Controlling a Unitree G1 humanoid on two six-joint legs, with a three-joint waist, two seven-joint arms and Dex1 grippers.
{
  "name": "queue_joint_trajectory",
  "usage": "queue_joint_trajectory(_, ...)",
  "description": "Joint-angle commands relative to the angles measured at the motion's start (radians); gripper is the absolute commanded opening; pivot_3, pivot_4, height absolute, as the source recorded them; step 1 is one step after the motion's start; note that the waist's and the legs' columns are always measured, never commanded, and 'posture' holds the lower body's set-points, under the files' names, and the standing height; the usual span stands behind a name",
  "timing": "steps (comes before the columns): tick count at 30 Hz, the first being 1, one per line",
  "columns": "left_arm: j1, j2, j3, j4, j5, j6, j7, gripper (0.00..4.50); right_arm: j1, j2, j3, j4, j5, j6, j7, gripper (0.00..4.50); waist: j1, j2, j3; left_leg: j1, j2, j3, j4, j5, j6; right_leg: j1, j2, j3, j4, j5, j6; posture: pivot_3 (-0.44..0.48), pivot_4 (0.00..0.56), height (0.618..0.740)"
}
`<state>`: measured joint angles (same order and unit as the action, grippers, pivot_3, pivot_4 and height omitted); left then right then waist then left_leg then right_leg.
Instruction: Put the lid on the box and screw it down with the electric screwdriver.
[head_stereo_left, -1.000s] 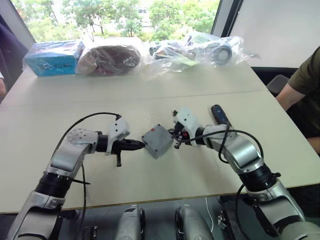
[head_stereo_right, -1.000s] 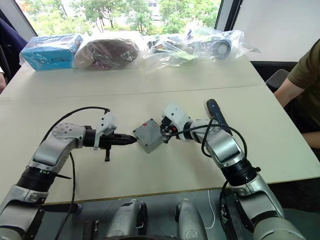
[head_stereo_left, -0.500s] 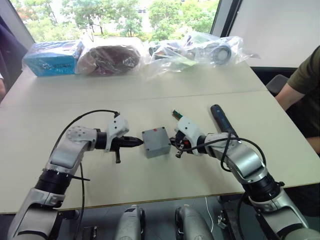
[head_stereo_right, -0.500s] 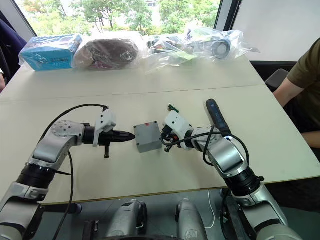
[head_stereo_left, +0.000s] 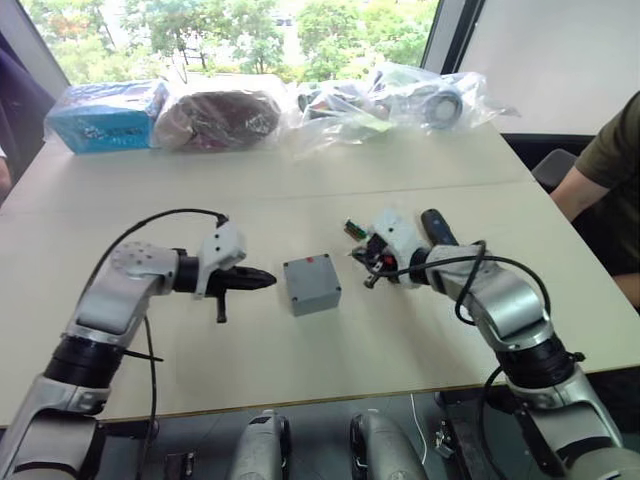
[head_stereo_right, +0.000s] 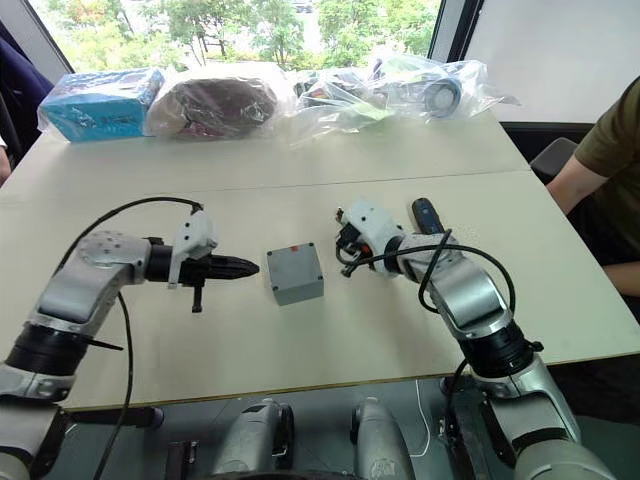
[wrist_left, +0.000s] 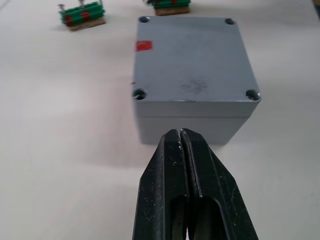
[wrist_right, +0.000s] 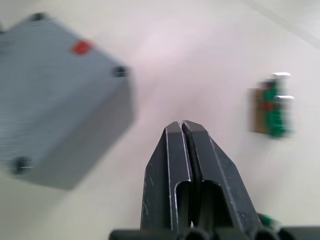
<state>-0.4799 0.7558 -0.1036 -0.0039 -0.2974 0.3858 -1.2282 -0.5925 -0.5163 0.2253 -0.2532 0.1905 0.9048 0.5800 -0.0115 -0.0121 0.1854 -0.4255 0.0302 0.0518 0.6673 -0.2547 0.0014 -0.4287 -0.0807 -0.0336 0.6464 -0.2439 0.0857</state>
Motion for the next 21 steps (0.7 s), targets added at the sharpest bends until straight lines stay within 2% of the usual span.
queue_joint_trajectory(1, -0.059, 0.010, 0.059, -0.036, -0.034, 0.003, 0.019, 0.00, -0.056, 0.041, -0.051, 0.065, -0.004, -0.063, -0.029, 0.02, 0.000, 0.000, 0.000, 0.000, 0.000, 0.000, 0.000, 0.000, 0.000, 0.000, 0.000, 0.000, 0.000, 0.000, 0.000, 0.000, 0.150, 0.740)
queue_joint_trajectory(5, -0.130, -0.019, 0.072, -0.024, -0.052, 0.008, 0.056, 0.00, -0.106, 0.077, -0.062, 0.221, -0.019, -0.118, -0.042, 1.06, 0.002, 0.000, 0.000, 0.000, 0.000, 0.000, 0.000, 0.000, 0.000, 0.000, 0.000, 0.000, 0.000, 0.000, 0.000, 0.000, 0.150, 0.740)
queue_joint_trajectory(6, -0.138, -0.024, 0.073, -0.024, -0.055, 0.011, 0.059, 0.00, -0.112, 0.082, -0.064, 0.244, -0.022, -0.129, -0.043, 1.55, 0.002, 0.000, 0.000, 0.000, 0.000, 0.001, 0.000, 0.000, 0.000, 0.000, 0.000, 0.000, 0.000, 0.000, 0.000, 0.000, 0.150, 0.740)
queue_joint_trajectory(9, -0.157, -0.040, 0.072, -0.018, -0.063, 0.014, 0.071, 0.00, -0.134, 0.108, -0.079, 0.316, -0.017, -0.153, -0.048, 2.64, -0.001, 0.000, 0.000, 0.000, 0.000, 0.001, 0.000, 0.000, 0.000, 0.000, 0.000, 0.000, 0.000, 0.000, 0.000, 0.000, 0.150, 0.740)
queue_joint_trajectory(16, -0.156, -0.070, 0.057, -0.036, -0.066, 0.020, 0.088, 0.00, -0.206, 0.193, -0.163, 0.485, 0.037, -0.184, -0.048, 2.64, -0.005, 0.000, 0.000, 0.000, 0.000, 0.001, 0.000, 0.000, 0.000, 0.000, 0.001, 0.000, 0.000, 0.000, 0.000, 0.000, 0.150, 0.740)
queue_joint_trajectory(21, -0.149, -0.080, 0.052, -0.049, -0.066, 0.026, 0.092, 0.00, -0.226, 0.197, -0.151, 0.552, 0.020, -0.214, -0.024, 2.64, 0.000, 0.000, 0.000, 0.000, 0.000, 0.001, 0.000, 0.000, 0.000, 0.000, 0.000, 0.000, 0.000, 0.000, 0.000, 0.000, 0.150, 0.740)
